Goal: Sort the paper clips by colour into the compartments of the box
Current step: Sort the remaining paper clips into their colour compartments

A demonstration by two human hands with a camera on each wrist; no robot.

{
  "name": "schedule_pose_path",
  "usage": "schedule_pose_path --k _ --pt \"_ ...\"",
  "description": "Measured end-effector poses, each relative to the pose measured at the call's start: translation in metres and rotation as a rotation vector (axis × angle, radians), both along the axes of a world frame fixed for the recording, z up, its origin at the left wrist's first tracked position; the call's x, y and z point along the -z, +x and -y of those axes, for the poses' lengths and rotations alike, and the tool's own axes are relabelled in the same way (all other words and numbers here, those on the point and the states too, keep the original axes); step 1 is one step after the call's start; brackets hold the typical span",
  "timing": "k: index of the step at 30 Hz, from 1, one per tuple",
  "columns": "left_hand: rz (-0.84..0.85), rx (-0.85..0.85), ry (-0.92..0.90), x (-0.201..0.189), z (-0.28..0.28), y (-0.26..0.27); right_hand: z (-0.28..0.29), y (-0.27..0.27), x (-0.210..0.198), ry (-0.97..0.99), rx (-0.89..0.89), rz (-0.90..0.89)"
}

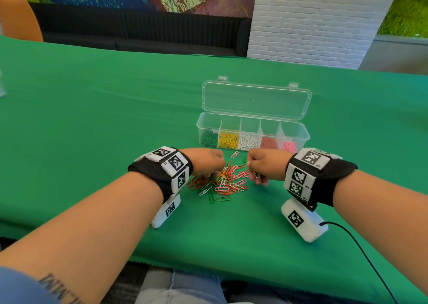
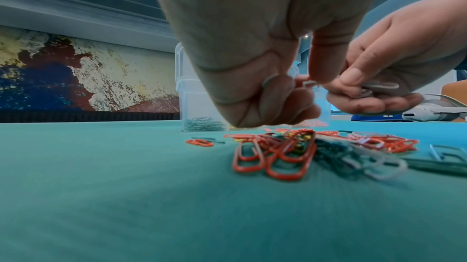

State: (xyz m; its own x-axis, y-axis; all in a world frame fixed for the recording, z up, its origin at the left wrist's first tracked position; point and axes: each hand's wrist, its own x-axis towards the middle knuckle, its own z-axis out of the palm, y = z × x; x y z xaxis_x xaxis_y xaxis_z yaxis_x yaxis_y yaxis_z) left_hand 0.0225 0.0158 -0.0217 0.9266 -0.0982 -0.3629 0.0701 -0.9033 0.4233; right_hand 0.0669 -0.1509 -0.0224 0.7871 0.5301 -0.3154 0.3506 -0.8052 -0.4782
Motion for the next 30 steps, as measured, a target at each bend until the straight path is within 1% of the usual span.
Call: schedule_pose_path --k 2,5,8,10,13,14,16,18,21,25,30 --pt "0.017 0.002 -0.038 -0.001 0.001 -0.001 -0.002 -0.002 0.001 0.001 0.0 -0.041" --pt "0.05 0.018 -0.078 -0.001 0.002 -0.002 -0.003 -0.002 0.003 -0.023 0.017 -0.031" --pt "0.084 0.012 -0.032 -0.001 0.0 -0.002 -0.004 -0.002 0.001 -0.045 0.014 -0.044" --pt "0.1 0.022 0.021 -0.003 -0.004 -0.002 -0.005 -0.005 -0.002 -0.094 -0.036 0.026" --pt "0.089 0.073 0.073 -0.009 -0.011 -0.007 -0.008 -0.01 -0.003 -0.205 -0.169 0.206" --pt "0.08 0.096 0.097 -0.01 -0.013 -0.009 -0.009 -0.011 -0.002 -0.224 -0.2 0.242" --pt "0.042 0.138 0.117 -0.008 -0.017 -0.013 -0.012 -0.011 0.0 -0.255 -0.248 0.258" --pt "-0.021 0.156 0.07 -0.002 -0.018 -0.015 -0.014 -0.01 0.002 -0.282 -0.278 0.245" --pt "-0.04 0.169 0.045 0.003 -0.02 -0.012 -0.015 -0.01 0.003 -0.277 -0.299 0.272" --pt "-0.029 0.166 0.081 0.005 -0.023 -0.009 -0.014 -0.011 0.005 -0.261 -0.312 0.298" --pt "-0.027 0.152 0.156 0.006 -0.023 -0.01 -0.013 -0.012 0.005 -0.152 -0.225 0.298"
